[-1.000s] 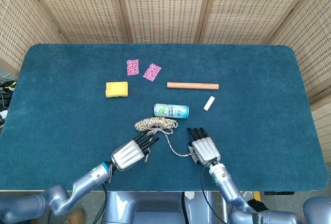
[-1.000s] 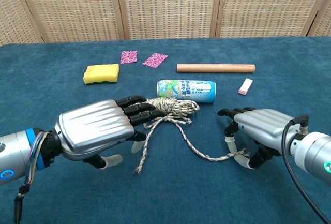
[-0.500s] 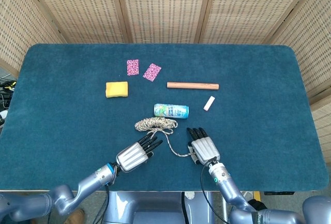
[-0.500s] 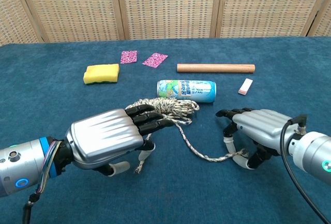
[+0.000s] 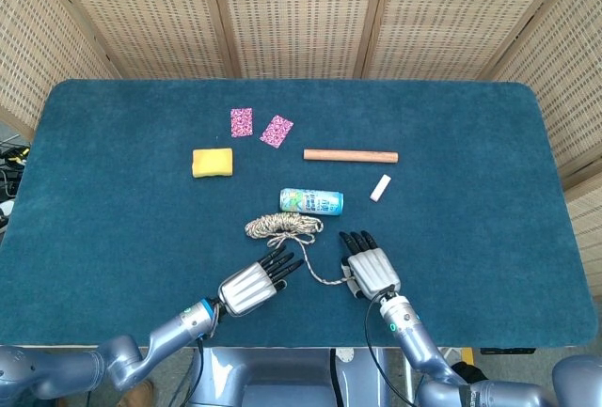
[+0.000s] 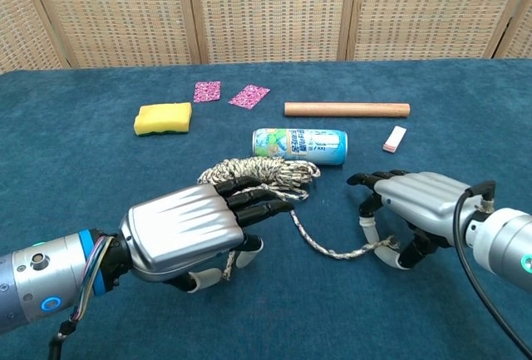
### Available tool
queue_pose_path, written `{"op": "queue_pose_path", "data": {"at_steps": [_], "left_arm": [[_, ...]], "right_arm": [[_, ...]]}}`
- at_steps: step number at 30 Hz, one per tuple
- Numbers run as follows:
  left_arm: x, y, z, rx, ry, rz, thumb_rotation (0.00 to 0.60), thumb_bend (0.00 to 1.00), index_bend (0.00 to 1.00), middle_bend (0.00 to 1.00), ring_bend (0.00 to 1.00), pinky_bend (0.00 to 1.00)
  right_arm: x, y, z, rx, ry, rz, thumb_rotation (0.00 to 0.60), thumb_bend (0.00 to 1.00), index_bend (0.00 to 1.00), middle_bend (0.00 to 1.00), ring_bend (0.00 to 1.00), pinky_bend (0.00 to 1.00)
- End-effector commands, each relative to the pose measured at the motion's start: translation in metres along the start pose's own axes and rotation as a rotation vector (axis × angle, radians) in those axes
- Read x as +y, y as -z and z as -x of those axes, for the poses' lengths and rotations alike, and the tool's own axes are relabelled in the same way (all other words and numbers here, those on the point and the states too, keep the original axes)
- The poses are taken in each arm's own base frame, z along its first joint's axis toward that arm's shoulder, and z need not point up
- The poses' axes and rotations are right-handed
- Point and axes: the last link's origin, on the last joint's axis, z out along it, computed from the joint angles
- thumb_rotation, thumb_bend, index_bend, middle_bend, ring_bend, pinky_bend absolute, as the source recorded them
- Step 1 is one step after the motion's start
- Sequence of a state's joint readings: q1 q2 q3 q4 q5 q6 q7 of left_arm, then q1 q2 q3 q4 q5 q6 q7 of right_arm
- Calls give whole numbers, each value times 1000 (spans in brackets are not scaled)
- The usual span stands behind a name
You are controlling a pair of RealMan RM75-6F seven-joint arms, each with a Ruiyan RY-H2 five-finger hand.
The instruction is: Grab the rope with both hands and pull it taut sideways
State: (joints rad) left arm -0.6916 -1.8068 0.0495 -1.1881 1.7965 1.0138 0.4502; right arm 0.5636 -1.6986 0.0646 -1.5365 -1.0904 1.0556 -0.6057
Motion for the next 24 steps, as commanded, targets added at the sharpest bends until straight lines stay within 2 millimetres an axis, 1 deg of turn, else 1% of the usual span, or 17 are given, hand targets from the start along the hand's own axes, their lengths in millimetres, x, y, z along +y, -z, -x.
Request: {"op": "queue_pose_path", "data": {"at_steps": [1, 12, 17, 24], "left_arm": [[2, -1, 1, 1, 1, 2, 600, 368, 483, 0, 0, 0], [3, -5, 7, -14, 12, -6, 600, 366, 486, 0, 0, 0], [4, -6, 8, -18, 20, -10, 600, 366, 519, 0, 0, 0], [4, -7, 8, -12, 25, -11, 600, 368, 616, 0, 0, 0]], "right_arm": [[0, 0, 0, 0, 0, 1, 600, 448, 718, 34, 0, 0], [3, 0, 3, -7, -4, 5, 600, 448, 721, 38, 0, 0], [2, -1, 3, -5, -5, 3, 600, 449, 721, 39, 0, 0], [2, 0, 3, -3, -4, 3, 600, 448, 721, 42, 0, 0]]}}
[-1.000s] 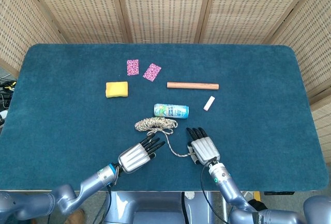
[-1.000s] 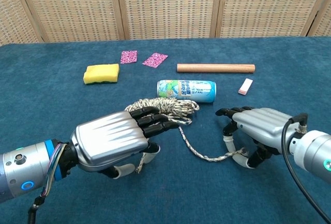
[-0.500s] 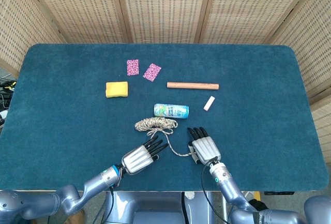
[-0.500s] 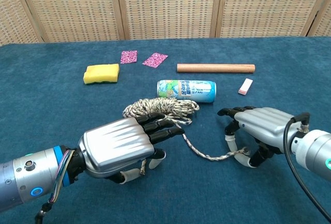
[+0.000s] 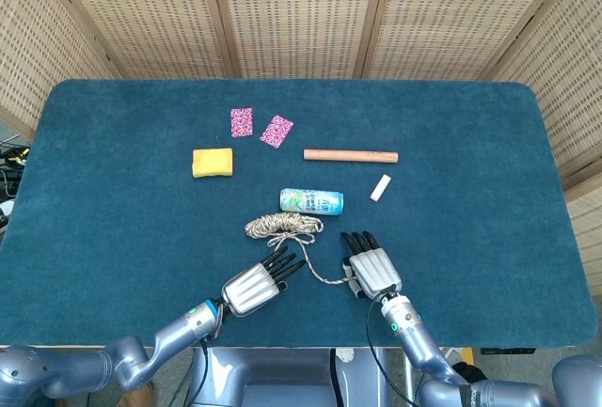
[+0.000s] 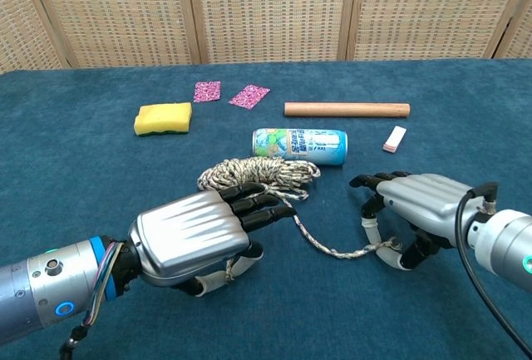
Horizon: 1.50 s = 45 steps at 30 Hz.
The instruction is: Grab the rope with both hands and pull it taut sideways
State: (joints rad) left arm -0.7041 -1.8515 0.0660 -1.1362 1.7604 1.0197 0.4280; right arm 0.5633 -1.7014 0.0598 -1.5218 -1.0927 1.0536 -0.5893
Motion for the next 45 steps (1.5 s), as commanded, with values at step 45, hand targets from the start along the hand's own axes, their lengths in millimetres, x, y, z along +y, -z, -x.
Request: {"op": "queue_pose_path", "data": {"at_steps": [45], "left_arm": [[-169, 123, 11, -37, 22, -433, 600, 509, 703, 0, 0, 0]], "right_arm": [[51, -10, -41, 188, 250, 135, 600, 448, 731, 53, 0, 0]]}}
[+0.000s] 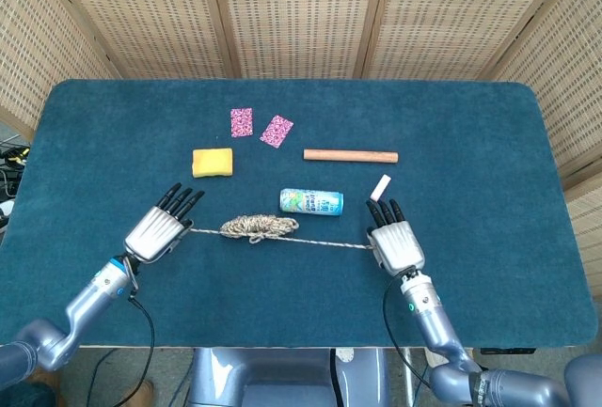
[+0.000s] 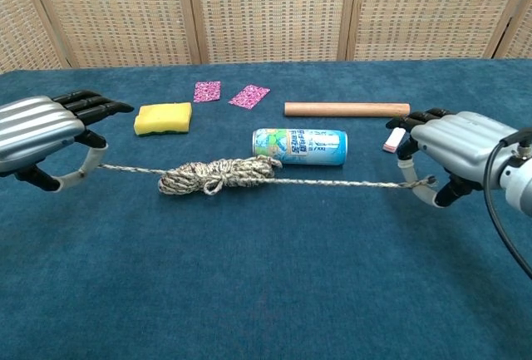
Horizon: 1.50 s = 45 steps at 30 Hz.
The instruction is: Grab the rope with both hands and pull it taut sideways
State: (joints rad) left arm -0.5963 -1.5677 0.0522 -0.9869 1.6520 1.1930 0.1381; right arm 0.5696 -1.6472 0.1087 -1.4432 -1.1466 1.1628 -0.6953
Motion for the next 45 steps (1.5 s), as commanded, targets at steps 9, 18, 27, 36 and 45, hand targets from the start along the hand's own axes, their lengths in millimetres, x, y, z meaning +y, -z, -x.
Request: {"op": "queue_pose_path", "data": {"at_steps": [9, 18, 27, 36, 45], "left_arm": [[-42, 22, 20, -40, 18, -97, 600, 509, 704, 0, 0, 0], [-49, 26, 32, -58, 34, -118, 600, 507, 704, 0, 0, 0], [-49, 26, 33, -51, 46, -120, 600, 489, 684, 0, 0, 0], [-64, 44, 1, 71, 281, -186, 600, 0, 0, 0, 0, 0], [-66, 102, -48, 201, 459, -302, 600, 0, 0, 0, 0, 0]], "right_arm": [[50, -8, -2, 39, 122, 122, 600, 449, 731, 55, 0, 0], [62, -8, 1, 29, 151, 151, 600, 448, 731, 55, 0, 0], [62, -8, 4, 28, 145, 160, 600, 418, 664, 48, 0, 0], [63, 9, -29, 195, 23, 109, 600, 0, 0, 0, 0, 0], [74, 60, -68, 413, -46, -9, 600, 0, 0, 0, 0, 0]]}}
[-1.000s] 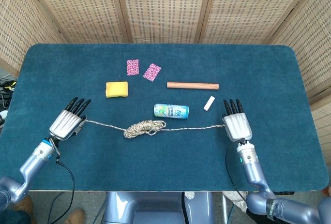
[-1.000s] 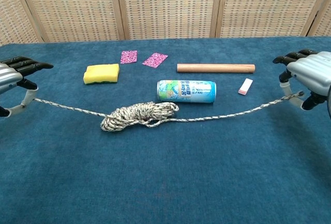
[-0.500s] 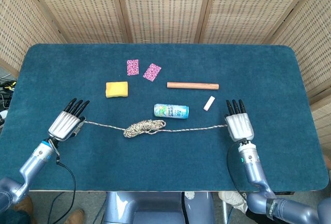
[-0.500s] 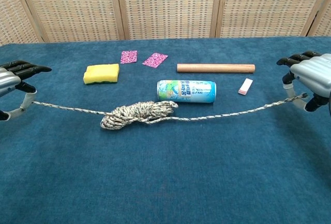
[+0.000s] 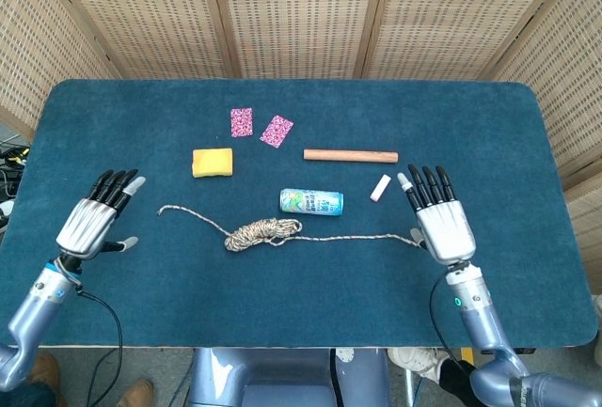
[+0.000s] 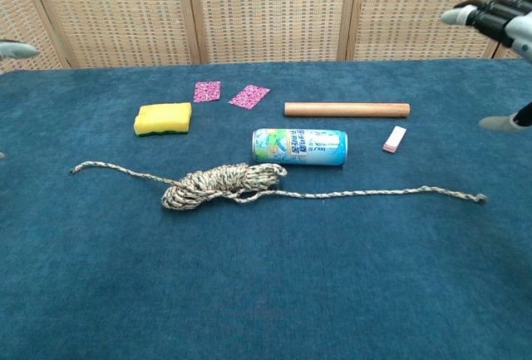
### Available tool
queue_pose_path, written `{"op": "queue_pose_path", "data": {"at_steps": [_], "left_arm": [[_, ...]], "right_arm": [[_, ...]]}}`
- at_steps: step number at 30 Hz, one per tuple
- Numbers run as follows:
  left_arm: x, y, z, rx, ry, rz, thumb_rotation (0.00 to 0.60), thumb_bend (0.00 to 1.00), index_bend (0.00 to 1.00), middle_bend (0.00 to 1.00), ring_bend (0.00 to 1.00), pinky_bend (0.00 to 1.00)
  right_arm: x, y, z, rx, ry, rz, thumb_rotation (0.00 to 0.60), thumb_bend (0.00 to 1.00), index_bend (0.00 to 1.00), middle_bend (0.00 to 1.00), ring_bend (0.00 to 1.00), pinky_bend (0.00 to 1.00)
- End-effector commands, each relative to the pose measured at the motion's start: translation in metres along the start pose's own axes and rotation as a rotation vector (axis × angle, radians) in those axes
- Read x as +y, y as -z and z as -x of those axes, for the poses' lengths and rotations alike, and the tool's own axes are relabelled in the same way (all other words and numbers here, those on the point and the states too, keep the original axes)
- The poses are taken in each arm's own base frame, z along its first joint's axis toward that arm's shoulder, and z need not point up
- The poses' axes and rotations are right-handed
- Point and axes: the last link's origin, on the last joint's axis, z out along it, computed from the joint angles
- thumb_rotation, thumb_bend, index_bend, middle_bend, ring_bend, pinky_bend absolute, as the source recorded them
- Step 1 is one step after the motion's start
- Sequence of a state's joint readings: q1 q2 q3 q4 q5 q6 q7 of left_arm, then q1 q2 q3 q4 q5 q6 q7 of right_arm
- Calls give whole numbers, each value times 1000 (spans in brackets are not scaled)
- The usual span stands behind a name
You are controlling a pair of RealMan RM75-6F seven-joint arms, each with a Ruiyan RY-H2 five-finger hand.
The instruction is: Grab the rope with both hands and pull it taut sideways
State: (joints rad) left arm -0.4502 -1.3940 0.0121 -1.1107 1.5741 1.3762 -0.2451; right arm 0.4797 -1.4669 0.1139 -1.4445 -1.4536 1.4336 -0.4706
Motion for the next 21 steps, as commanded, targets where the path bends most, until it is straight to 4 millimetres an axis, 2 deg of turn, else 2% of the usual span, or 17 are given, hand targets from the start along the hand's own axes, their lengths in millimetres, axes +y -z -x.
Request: {"op": "queue_pose_path", "data": {"at_steps": [1, 5, 11, 17, 21], "left_arm": [[-1, 38, -28, 64, 86, -83, 600, 0, 0, 0, 0, 0], [12, 64, -21, 36, 155, -100, 600, 0, 0, 0, 0, 0], [18, 96, -15, 28, 82, -158, 600, 0, 0, 0, 0, 0], [23, 113, -16, 23, 42, -193, 600, 0, 0, 0, 0, 0], [27, 117, -17, 30, 31, -208, 600, 0, 0, 0, 0, 0]], "right_arm": [[9, 32, -22, 59, -86, -17, 600, 0, 0, 0, 0, 0], [18, 56, -25, 77, -101, 10, 600, 0, 0, 0, 0, 0], [29, 90, -20, 46, -73, 19, 600, 0, 0, 0, 0, 0], [29, 114, -17, -7, -70, 34, 600, 0, 58, 0, 0, 0], [28, 121, -17, -26, -75, 72, 600, 0, 67, 0, 0, 0]]}}
